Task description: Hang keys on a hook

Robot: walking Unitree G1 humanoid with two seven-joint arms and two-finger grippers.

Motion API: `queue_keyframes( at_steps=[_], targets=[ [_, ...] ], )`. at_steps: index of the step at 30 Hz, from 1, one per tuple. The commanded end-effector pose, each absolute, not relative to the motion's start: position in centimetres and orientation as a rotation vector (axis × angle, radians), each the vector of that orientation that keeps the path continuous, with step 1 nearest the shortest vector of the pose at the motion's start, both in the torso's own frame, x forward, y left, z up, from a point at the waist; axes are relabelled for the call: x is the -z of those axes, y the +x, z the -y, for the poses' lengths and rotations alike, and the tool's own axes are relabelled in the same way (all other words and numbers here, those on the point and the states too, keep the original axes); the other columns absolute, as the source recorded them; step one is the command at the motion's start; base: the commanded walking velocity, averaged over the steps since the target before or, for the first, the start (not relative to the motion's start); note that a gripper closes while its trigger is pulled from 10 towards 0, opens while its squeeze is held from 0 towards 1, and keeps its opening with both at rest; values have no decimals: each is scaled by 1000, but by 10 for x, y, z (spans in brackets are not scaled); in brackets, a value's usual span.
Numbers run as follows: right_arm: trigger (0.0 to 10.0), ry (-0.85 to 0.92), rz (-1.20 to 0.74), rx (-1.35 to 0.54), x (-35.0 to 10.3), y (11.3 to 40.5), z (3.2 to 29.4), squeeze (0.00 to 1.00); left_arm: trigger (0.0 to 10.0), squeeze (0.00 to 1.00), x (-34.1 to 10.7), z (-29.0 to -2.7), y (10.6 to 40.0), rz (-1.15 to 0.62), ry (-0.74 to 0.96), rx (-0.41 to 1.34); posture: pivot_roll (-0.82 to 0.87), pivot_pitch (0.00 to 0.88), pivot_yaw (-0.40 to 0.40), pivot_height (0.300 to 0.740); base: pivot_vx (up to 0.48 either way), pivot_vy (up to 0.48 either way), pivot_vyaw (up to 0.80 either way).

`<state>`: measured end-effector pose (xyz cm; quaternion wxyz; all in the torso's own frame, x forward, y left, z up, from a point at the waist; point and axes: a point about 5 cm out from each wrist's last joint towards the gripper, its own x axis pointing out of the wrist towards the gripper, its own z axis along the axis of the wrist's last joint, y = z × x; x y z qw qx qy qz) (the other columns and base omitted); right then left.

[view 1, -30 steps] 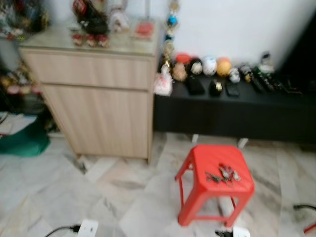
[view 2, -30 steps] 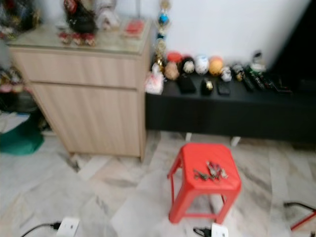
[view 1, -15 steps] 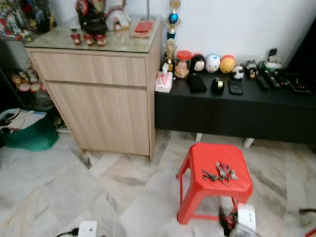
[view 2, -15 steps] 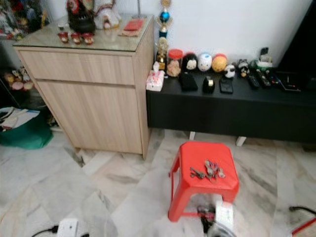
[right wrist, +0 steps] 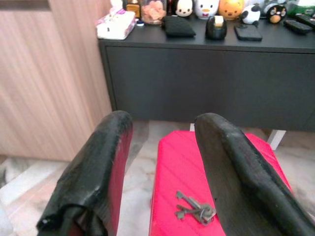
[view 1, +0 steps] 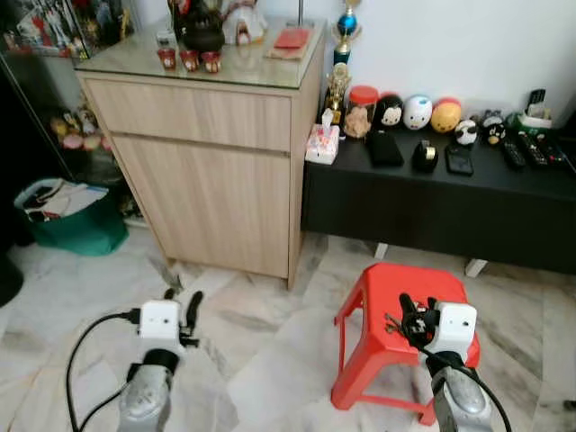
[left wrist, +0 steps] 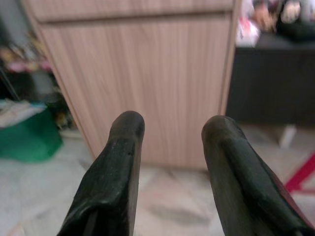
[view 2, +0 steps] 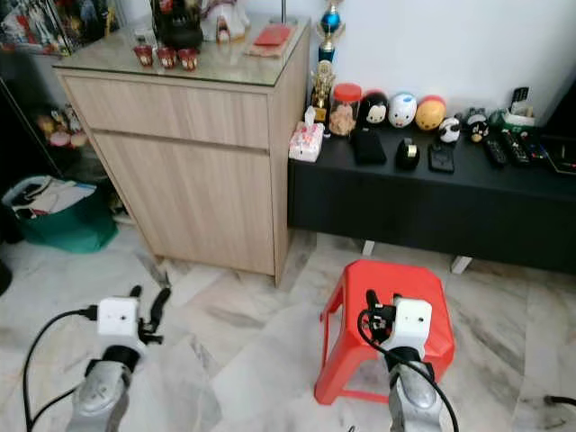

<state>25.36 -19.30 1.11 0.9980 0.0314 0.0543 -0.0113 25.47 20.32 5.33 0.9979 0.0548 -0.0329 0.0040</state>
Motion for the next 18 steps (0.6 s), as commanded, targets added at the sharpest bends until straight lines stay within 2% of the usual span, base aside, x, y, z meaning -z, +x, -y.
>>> queue_keyframes(
  at_steps=[1,9,18],
  targets=[
    [10000,50,-89,18,-12,248,190,0,10000,0,-55,-198,249,70,96,6,-2,0,-34,740,0,0,0],
    [10000,23,-26,-17,-31,247,184,0,10000,0,-63,-198,243,64,120,5,13,0,-78,740,0,0,0],
    [10000,33,-3,-10,-43,256,186,0,10000,0,-60,-194,244,15,160,66,10,0,-67,740,0,0,0]
  ],
)
